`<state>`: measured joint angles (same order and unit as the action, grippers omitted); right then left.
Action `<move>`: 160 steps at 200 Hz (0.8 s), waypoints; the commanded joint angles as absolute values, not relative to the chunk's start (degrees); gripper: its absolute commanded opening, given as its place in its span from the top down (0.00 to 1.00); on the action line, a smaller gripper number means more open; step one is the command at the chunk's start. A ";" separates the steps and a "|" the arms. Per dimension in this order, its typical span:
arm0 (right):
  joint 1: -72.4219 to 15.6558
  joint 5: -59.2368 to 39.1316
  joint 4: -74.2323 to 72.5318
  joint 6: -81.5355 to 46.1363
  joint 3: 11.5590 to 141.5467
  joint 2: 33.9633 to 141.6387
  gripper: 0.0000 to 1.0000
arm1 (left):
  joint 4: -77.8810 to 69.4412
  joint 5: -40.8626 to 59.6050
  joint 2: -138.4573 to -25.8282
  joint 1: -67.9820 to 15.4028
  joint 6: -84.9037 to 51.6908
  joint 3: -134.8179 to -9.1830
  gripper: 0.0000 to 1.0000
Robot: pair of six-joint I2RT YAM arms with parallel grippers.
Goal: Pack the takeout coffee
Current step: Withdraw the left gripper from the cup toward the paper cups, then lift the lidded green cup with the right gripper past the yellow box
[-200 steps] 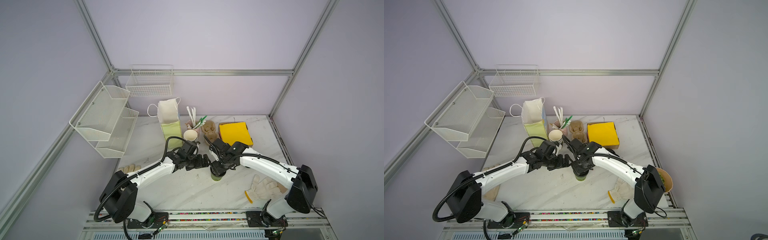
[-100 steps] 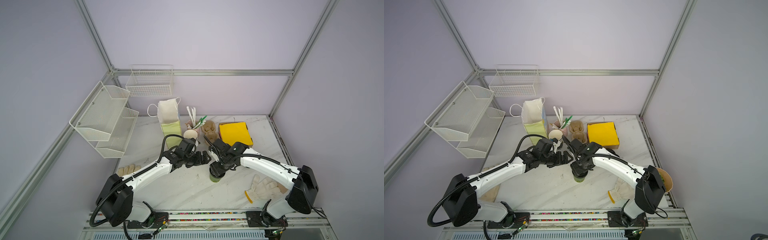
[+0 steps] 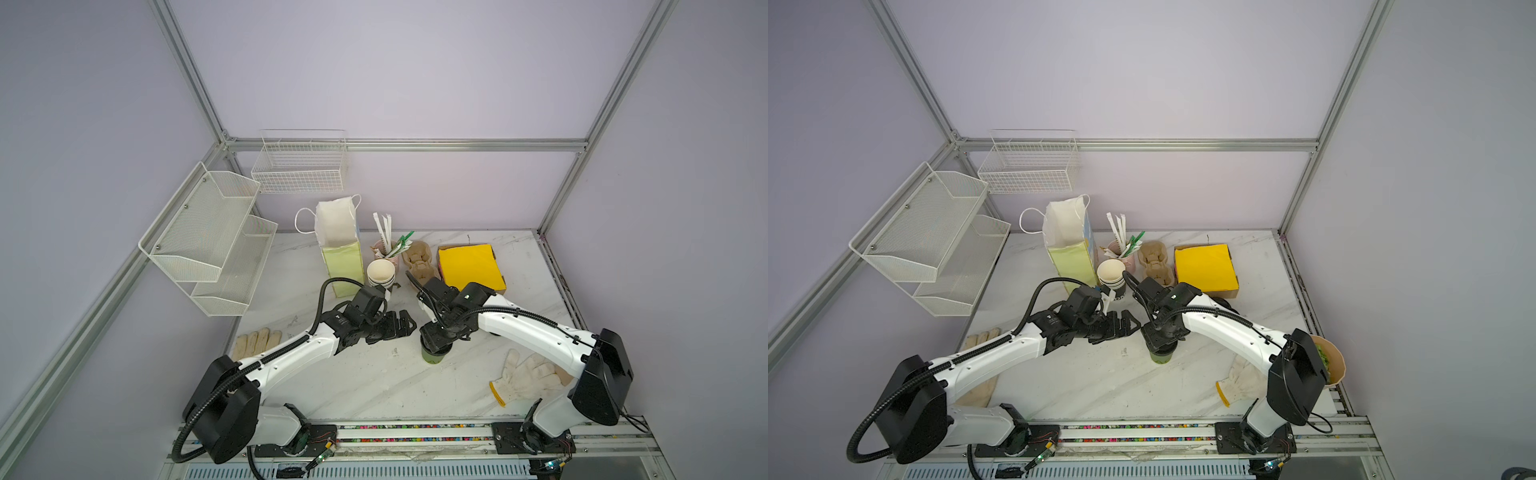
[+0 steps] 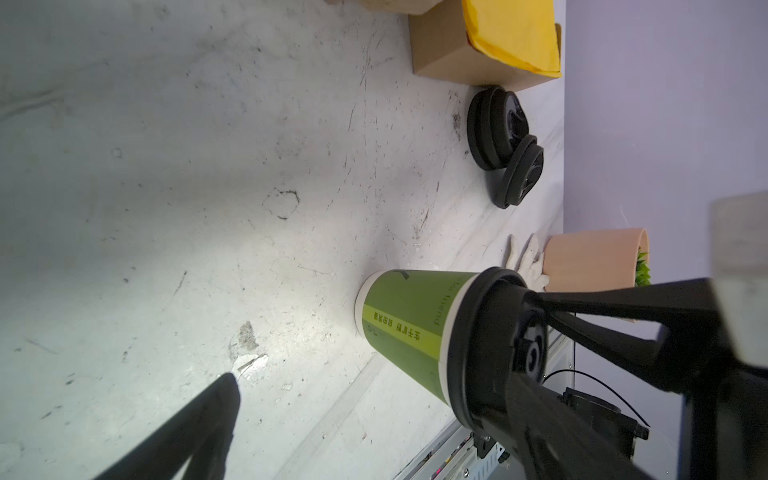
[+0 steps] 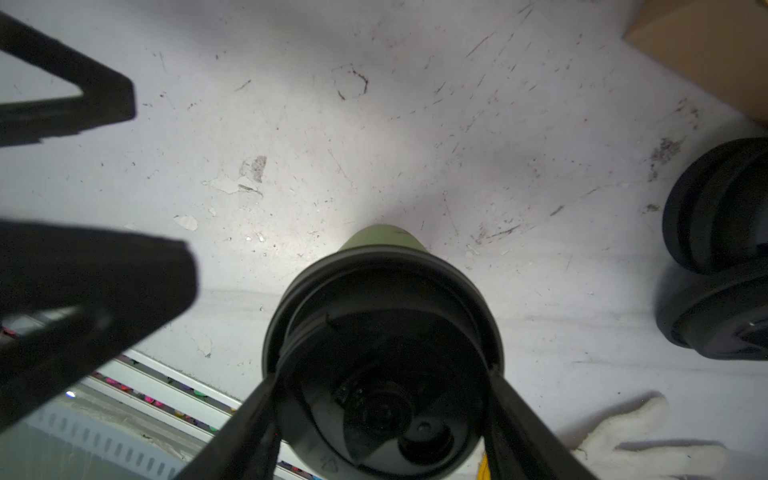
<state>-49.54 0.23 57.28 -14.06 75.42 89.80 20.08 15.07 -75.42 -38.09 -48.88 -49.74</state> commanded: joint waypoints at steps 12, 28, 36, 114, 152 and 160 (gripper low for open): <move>-48.65 5.89 59.59 -16.33 77.97 90.63 0.37 | 22.90 8.80 -68.61 -35.96 -48.43 -49.55 0.00; -46.55 7.08 59.25 -16.32 79.04 90.54 0.37 | 23.90 7.70 -66.64 -35.19 -48.25 -49.86 0.00; -44.71 6.52 58.56 -15.78 79.27 90.27 0.37 | 24.59 7.48 -66.03 -34.85 -47.96 -50.36 0.00; -29.83 0.65 50.10 -13.43 81.79 94.73 0.38 | 30.45 6.33 -65.89 -33.44 -45.91 -56.00 0.00; -26.29 -1.71 47.26 -13.12 83.18 98.61 0.37 | 30.85 7.59 -66.82 -33.44 -45.70 -56.67 0.00; -25.94 -1.66 47.26 -12.92 83.51 99.53 0.37 | 30.86 7.82 -66.96 -33.45 -45.75 -56.60 0.00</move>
<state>-27.59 -0.14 48.69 -14.04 82.11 97.54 30.96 7.07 -66.67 -33.76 -47.11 -50.81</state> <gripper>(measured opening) 0.708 0.997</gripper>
